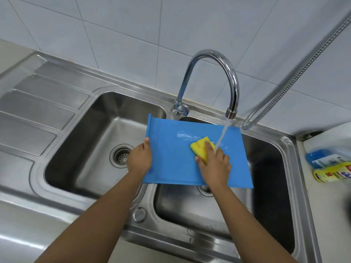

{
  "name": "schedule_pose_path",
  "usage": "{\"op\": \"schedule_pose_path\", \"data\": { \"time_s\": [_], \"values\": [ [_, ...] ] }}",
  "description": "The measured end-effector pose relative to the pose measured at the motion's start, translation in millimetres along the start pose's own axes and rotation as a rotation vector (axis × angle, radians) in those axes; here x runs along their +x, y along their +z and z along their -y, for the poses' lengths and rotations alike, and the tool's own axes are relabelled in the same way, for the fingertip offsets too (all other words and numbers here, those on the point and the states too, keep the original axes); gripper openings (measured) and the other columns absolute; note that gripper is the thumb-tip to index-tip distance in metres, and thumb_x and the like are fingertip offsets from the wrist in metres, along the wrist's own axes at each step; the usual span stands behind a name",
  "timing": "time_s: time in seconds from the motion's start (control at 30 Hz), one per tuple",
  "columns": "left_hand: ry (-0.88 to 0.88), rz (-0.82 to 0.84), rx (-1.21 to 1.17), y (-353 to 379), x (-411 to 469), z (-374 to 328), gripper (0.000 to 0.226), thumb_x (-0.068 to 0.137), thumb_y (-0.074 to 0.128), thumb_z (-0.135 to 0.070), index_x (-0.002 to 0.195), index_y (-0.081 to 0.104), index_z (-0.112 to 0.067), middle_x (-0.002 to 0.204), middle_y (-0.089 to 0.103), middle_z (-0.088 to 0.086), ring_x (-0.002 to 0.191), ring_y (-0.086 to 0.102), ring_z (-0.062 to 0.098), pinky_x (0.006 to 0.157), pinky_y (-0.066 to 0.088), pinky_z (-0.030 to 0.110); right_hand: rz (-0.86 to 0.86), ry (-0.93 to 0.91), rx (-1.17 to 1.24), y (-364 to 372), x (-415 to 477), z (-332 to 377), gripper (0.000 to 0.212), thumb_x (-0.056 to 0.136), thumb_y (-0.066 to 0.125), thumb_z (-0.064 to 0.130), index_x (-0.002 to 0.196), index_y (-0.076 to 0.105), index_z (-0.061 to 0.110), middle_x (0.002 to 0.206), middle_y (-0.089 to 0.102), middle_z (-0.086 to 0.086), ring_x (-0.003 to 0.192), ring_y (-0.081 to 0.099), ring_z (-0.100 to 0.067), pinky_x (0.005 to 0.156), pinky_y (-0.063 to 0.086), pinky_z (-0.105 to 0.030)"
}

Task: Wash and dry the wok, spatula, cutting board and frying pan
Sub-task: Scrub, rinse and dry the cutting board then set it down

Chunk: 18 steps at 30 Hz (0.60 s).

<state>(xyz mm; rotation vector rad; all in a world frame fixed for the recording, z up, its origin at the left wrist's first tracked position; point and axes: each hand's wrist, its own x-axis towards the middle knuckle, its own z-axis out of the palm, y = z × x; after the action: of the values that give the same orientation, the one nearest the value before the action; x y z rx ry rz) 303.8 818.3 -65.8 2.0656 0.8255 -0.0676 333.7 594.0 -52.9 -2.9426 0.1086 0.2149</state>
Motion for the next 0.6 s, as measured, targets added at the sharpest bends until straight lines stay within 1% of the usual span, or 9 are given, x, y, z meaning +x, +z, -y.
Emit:
{"op": "schedule_pose_path", "data": {
  "time_s": [0.07,0.13,0.17,0.23,0.3,0.43,0.47,0.53,0.6],
  "values": [
    [-0.016,0.013,-0.001,1.5,-2.1,-1.2,0.064,0.102,0.015,-0.055,0.103,0.063,-0.011,0.096,0.057,0.005,0.090,0.051,0.024,0.080,0.036,0.036,0.008,0.004,0.106,-1.4,-1.7,3.9,0.066,0.092,0.049,0.054,0.150,0.022,0.036,0.131,0.041,-0.008,0.114,0.049,-0.032,0.087,0.044,-0.043],
    [-0.010,0.027,0.009,2.3,-2.9,-2.4,0.067,0.102,0.013,-0.055,0.112,0.063,-0.011,0.106,0.061,0.009,0.091,0.049,0.022,0.081,0.035,0.036,0.066,0.033,0.204,0.2,-5.0,8.2,0.060,0.096,0.045,0.052,0.150,0.024,0.037,0.130,0.047,-0.006,0.111,0.055,-0.033,0.083,0.046,-0.043],
    [-0.006,0.029,0.012,2.6,-2.9,-3.4,0.068,0.102,0.012,-0.055,0.115,0.062,-0.011,0.111,0.062,0.010,0.092,0.048,0.022,0.082,0.034,0.036,0.065,0.038,0.235,1.0,-6.8,10.5,0.052,0.097,0.043,0.053,0.145,0.033,0.035,0.127,0.053,-0.005,0.110,0.056,-0.033,0.083,0.046,-0.042],
    [-0.006,0.027,0.015,2.4,-1.4,-4.5,0.067,0.102,0.012,-0.055,0.119,0.061,-0.012,0.119,0.062,0.011,0.097,0.050,0.024,0.082,0.033,0.036,0.012,0.060,0.320,-0.1,-10.4,16.0,0.045,0.096,0.037,0.062,0.114,0.058,0.028,0.106,0.066,-0.003,0.099,0.061,-0.032,0.076,0.045,-0.039],
    [-0.013,0.027,0.011,2.0,0.2,-3.3,0.068,0.101,0.012,-0.056,0.119,0.061,-0.013,0.121,0.062,0.011,0.106,0.054,0.028,0.083,0.033,0.037,-0.020,0.095,0.336,-2.1,-11.0,18.4,0.053,0.095,0.033,0.065,0.094,0.059,0.019,0.093,0.067,-0.006,0.091,0.061,-0.034,0.069,0.041,-0.036],
    [-0.006,0.026,0.018,4.8,0.2,0.5,0.069,0.101,0.011,-0.056,0.116,0.062,-0.013,0.116,0.064,0.012,0.105,0.057,0.030,0.087,0.041,0.041,-0.193,0.178,0.291,0.6,-4.5,-8.0,0.037,0.098,0.043,0.050,0.105,0.058,0.017,0.101,0.062,-0.012,0.095,0.057,-0.038,0.071,0.040,-0.039],
    [0.001,0.022,0.019,5.2,0.1,0.9,0.068,0.101,0.011,-0.056,0.116,0.062,-0.014,0.115,0.064,0.011,0.104,0.057,0.030,0.087,0.042,0.041,-0.243,0.180,0.247,3.8,-3.8,-17.6,0.030,0.097,0.049,0.042,0.114,0.059,0.020,0.109,0.059,-0.013,0.101,0.054,-0.039,0.077,0.042,-0.042],
    [0.000,0.014,0.005,5.0,0.5,0.6,0.066,0.101,0.011,-0.055,0.118,0.061,-0.015,0.116,0.064,0.010,0.106,0.057,0.030,0.086,0.040,0.041,-0.296,0.230,0.117,15.4,-7.2,-30.5,0.037,0.093,0.058,0.035,0.128,0.059,0.024,0.135,0.047,-0.017,0.117,0.045,-0.039,0.095,0.037,-0.050],
    [-0.018,0.032,-0.057,4.5,1.6,1.0,0.065,0.100,0.013,-0.057,0.120,0.061,-0.017,0.119,0.063,0.008,0.109,0.056,0.029,0.090,0.041,0.042,-0.357,0.191,0.080,28.4,-20.8,-29.6,0.043,0.094,0.053,0.033,0.133,0.056,0.016,0.149,0.038,-0.018,0.124,0.042,-0.042,0.103,0.035,-0.053]
  ]
}}
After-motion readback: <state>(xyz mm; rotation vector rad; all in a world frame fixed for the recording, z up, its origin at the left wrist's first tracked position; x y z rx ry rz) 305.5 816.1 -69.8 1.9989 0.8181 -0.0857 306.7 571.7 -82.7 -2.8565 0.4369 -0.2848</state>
